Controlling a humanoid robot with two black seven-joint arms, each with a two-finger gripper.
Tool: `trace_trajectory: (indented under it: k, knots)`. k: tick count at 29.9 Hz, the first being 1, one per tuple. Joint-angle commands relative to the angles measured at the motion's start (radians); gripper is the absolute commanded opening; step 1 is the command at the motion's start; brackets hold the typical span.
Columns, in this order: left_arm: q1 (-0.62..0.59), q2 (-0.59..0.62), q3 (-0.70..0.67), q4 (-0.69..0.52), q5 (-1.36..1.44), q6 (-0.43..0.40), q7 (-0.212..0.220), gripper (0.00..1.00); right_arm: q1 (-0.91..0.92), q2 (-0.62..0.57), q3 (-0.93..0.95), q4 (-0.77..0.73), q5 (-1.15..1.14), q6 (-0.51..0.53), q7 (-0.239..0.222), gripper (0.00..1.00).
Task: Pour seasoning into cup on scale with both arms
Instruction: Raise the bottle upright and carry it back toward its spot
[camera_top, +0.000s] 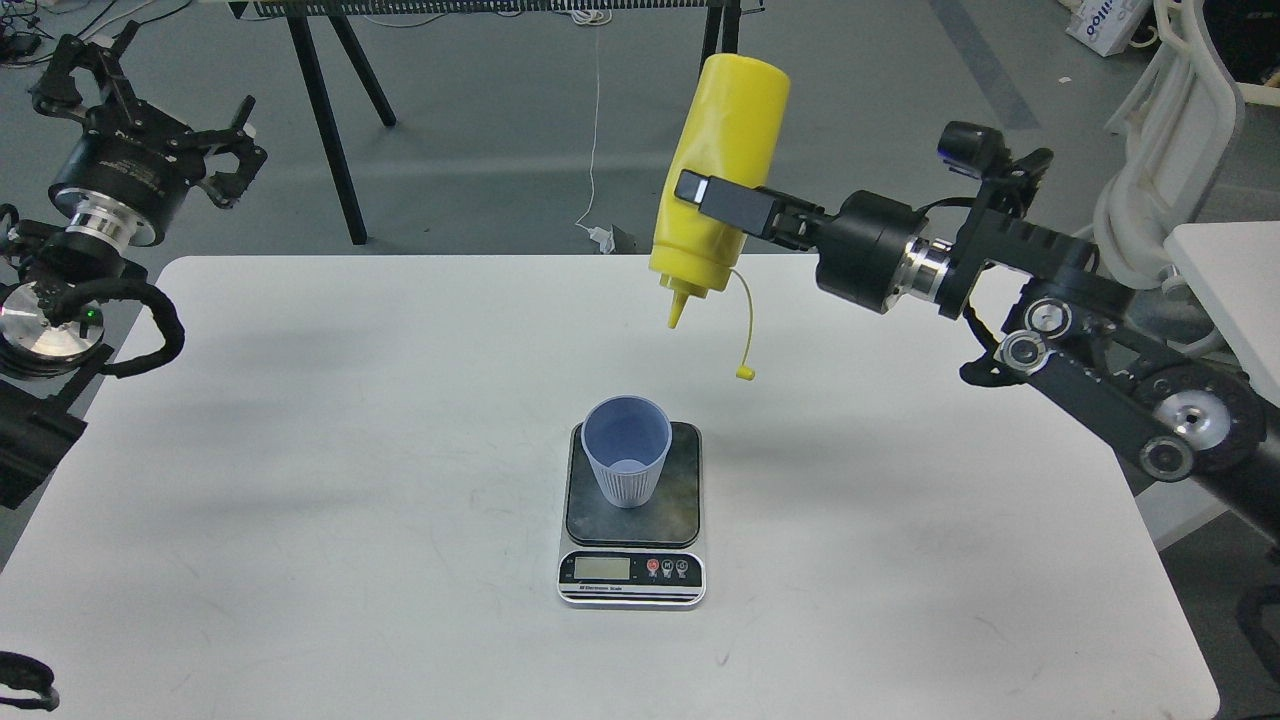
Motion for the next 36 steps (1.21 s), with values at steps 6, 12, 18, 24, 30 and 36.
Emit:
trace_trajectory:
  k: [6, 12, 18, 24, 30, 36]
  knots:
    - [0.000, 0.007, 0.005, 0.000, 0.001, 0.001, -0.003, 1.00, -0.089, -0.176, 0.033, 0.001, 0.690, 0.071, -0.013, 0.36]
    - [0.008, 0.008, 0.002, 0.009, -0.001, -0.002, -0.005, 1.00, -0.221, -0.234, 0.038, -0.011, 1.061, 0.116, -0.002, 0.36]
    - [0.029, 0.004, 0.005, 0.012, 0.003, 0.001, -0.006, 1.00, -0.437, -0.227, 0.163, -0.004, 1.152, 0.216, 0.015, 0.36]
    - [0.031, 0.008, 0.003, 0.012, 0.001, 0.001, -0.006, 1.00, -0.615, -0.213, 0.189, -0.005, 1.478, 0.216, 0.024, 0.36]
    - [0.035, 0.008, 0.011, 0.003, 0.006, 0.009, -0.006, 1.00, -0.765, -0.110, 0.217, -0.010, 1.573, 0.216, 0.086, 0.36]
    - [0.036, 0.064, 0.028, -0.003, 0.009, 0.024, -0.003, 1.00, -0.856, 0.055, 0.243, -0.011, 1.592, 0.216, 0.093, 0.37]
